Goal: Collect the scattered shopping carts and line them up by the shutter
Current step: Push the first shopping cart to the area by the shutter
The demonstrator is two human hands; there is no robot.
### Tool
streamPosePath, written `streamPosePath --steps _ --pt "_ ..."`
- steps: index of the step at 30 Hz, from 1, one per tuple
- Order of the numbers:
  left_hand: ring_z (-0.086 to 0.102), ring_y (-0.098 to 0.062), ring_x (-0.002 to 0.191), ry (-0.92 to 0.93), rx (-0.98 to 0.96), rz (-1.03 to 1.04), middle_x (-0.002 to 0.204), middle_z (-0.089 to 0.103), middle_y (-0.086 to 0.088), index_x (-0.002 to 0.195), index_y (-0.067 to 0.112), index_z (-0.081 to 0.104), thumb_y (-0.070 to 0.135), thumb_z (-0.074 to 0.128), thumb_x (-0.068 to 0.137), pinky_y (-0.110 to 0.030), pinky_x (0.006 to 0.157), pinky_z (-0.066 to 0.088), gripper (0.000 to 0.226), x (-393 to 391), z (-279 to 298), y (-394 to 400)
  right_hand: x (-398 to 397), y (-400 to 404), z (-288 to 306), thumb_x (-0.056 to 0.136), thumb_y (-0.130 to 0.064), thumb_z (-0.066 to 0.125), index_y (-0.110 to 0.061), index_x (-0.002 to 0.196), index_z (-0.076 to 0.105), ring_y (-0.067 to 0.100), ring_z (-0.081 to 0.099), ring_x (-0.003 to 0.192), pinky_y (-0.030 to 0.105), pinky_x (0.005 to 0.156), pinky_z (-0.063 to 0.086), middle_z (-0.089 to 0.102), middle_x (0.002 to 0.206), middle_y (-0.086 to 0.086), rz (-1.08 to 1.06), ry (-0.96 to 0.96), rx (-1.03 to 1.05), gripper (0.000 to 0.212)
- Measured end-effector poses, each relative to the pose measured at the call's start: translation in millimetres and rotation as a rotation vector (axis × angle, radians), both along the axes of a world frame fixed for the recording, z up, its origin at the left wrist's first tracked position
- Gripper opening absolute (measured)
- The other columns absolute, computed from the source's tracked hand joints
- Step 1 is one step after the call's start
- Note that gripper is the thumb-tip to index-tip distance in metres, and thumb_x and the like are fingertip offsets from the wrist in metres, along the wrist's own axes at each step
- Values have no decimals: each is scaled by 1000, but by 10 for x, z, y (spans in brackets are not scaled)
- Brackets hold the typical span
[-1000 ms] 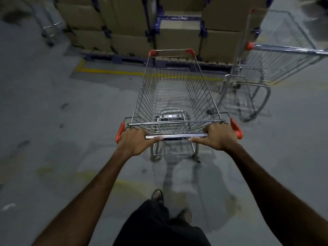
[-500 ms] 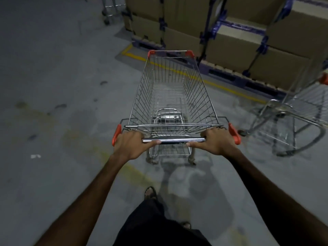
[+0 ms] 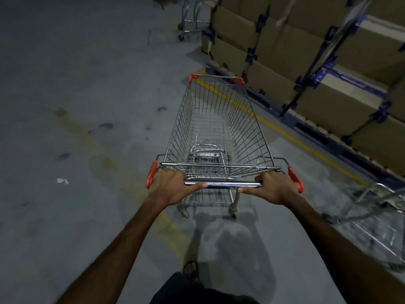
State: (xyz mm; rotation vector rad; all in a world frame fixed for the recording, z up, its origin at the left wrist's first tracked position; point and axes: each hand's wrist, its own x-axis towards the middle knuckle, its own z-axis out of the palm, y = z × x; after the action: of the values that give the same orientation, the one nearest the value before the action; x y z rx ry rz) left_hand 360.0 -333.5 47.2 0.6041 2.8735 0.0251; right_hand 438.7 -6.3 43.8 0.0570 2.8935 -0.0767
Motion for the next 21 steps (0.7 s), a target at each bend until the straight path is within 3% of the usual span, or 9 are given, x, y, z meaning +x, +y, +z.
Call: streamPosePath --steps 4,7,11,15,18,21 --pt "70 -18 81 -38 -9 27 76 71 5 80 24 78 109 11 72 -54 119 30 108 -441 3 -152 -568 -131 23 64 -113 21 -18 61 59 13 59 60 39 71 56 61 60 -4 49 -49 -12 102" --pt "70 -19 82 -61 -2 30 76 70 4 75 22 74 106 18 77 -51 110 41 101 -797 38 -240 -1003 -215 38 65 -112 18 -18 63 62 13 60 61 39 72 55 62 61 -4 91 -66 7 103" --pt "71 -21 87 -82 25 52 79 71 3 62 22 59 107 21 75 -57 118 31 94 -1321 45 -313 -1618 -260 13 66 -111 17 -25 59 55 10 57 60 36 69 52 58 61 -7 144 -47 18 95" --pt "72 -26 99 -82 29 73 91 74 -3 61 23 52 106 25 74 -56 118 33 89 -1895 64 -331 -2331 -265 -30 71 -108 22 -30 57 48 8 54 57 35 68 52 56 59 -7 204 -14 -5 84" --pt "72 -26 99 -43 27 135 87 74 -2 56 22 45 112 18 65 -63 122 24 95 -2376 -5 -358 -2923 -251 -84 70 -109 21 -28 57 50 9 55 56 38 71 58 56 58 -7 245 14 -18 87" --pt "72 -26 95 -51 28 197 71 64 1 53 20 50 115 15 61 -66 120 27 101 -2875 -43 -356 -3529 -238 -107 66 -111 19 -23 61 60 11 60 56 39 71 59 60 58 -5 267 15 -10 97"
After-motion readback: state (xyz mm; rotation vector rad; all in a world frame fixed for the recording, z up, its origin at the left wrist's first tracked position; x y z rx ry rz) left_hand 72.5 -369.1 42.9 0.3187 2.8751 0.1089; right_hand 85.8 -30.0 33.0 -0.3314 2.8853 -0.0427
